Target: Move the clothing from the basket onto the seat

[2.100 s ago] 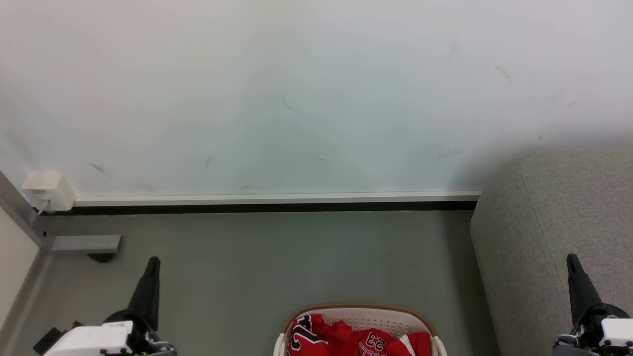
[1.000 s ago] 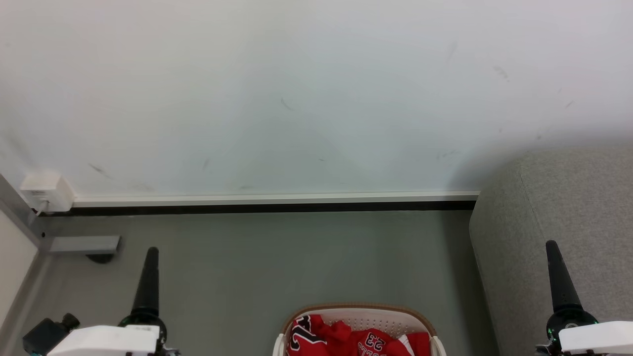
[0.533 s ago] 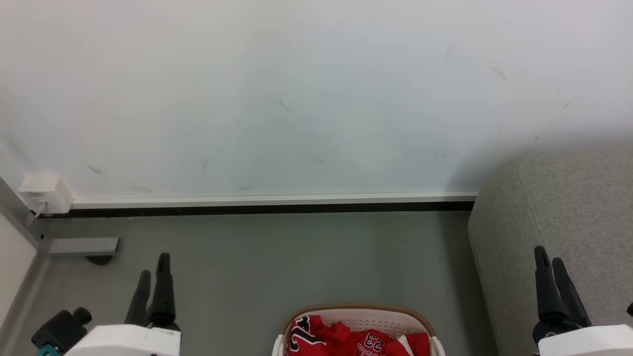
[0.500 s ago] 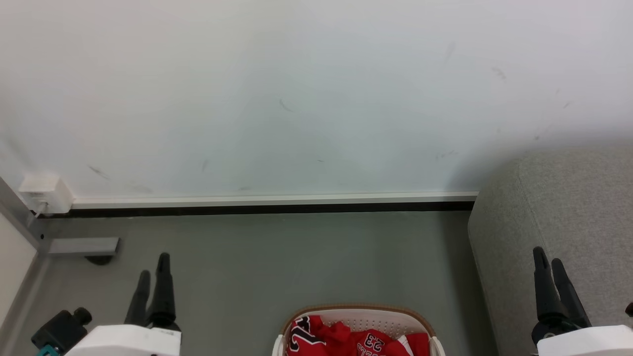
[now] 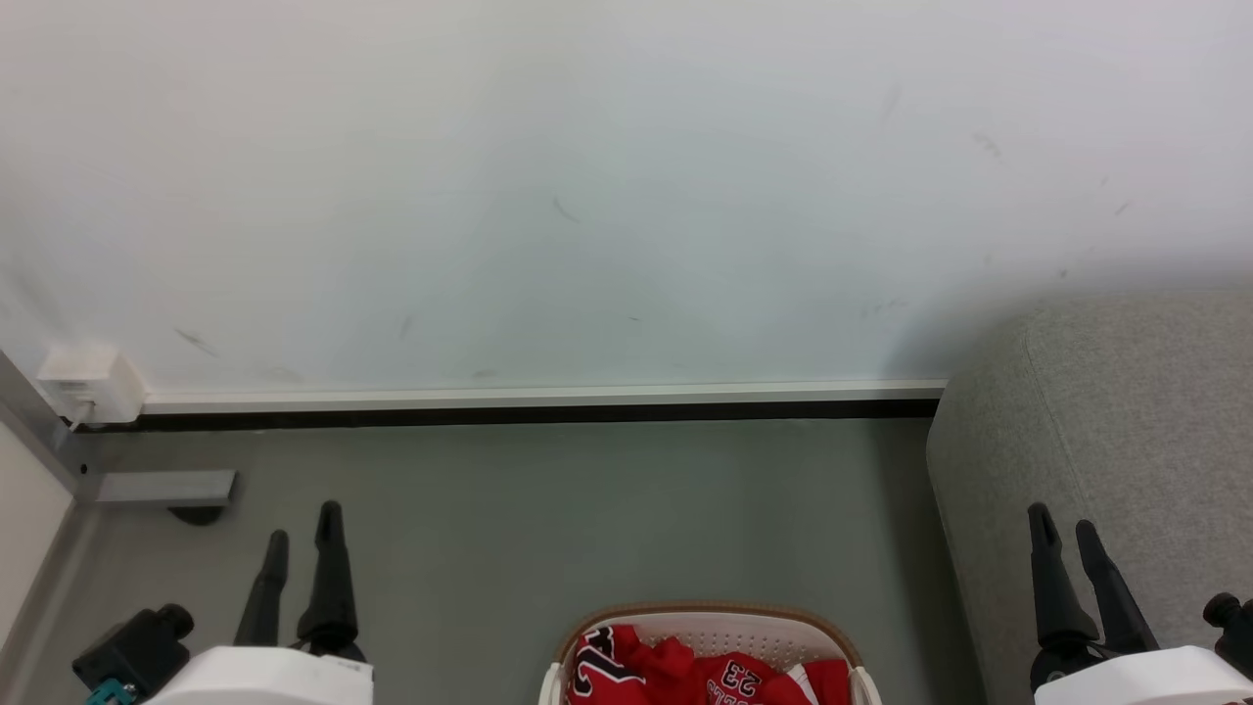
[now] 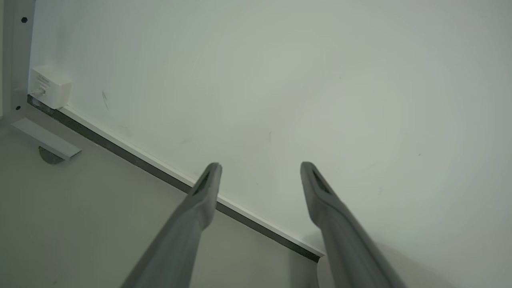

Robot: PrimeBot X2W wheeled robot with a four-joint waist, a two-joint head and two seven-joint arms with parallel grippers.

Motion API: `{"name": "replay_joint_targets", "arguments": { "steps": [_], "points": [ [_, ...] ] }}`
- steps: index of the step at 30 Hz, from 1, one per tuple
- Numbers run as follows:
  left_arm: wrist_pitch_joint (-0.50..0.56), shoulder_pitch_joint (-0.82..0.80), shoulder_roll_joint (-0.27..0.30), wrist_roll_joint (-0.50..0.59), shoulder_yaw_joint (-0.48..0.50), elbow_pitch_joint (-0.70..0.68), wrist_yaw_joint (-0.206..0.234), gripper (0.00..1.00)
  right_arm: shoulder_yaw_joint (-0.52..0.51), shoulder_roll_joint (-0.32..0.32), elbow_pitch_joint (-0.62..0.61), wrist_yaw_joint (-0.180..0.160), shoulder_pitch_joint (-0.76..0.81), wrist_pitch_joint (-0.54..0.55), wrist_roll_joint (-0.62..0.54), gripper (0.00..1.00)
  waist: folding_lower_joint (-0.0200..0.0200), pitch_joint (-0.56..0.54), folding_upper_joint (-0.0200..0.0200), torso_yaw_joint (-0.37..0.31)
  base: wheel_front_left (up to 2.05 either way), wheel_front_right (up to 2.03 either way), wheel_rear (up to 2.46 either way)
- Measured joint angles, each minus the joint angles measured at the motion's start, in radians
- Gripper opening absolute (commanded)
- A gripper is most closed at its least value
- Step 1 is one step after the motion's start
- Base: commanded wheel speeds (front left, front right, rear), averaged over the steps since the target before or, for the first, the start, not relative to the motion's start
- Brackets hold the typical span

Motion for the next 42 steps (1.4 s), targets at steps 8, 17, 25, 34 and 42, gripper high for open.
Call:
{"name": "replay_joint_targets", "arguments": {
  "steps": [8,17,25,34,42],
  "points": [
    [-0.024,0.004,0.001,0.086,-0.006,-0.004,0.004,1.0,-0.002,0.013,0.018,0.0,-0.003,-0.008,-0.074,1.0,0.0001,0.001,0.0,0.0,0.0,0.0,0.0],
    [-0.043,0.004,0.001,0.169,-0.008,-0.001,0.004,1.0,-0.003,0.019,0.04,0.0,-0.015,-0.017,-0.159,1.0,0.0001,0.002,0.0,0.0,0.0,0.0,0.0],
    [-0.062,0.005,0.002,0.24,-0.012,0.003,0.005,1.0,-0.001,0.025,0.056,0.0,-0.021,-0.021,-0.23,1.0,0.0,-0.001,0.0,-0.002,0.0,0.0,0.0],
    [-0.085,0.005,0.002,0.311,-0.022,0.012,0.007,1.0,-0.002,0.032,0.061,0.0,-0.022,-0.029,-0.301,1.0,0.0001,-0.005,-0.0001,-0.001,0.0,0.0,0.0],
    [-0.099,0.005,0.003,0.366,-0.029,0.013,0.013,1.0,-0.002,0.039,0.068,0.0,-0.025,-0.035,-0.362,1.0,0.0,-0.011,0.0,0.004,0.0,0.0,0.0]
  ]
}}
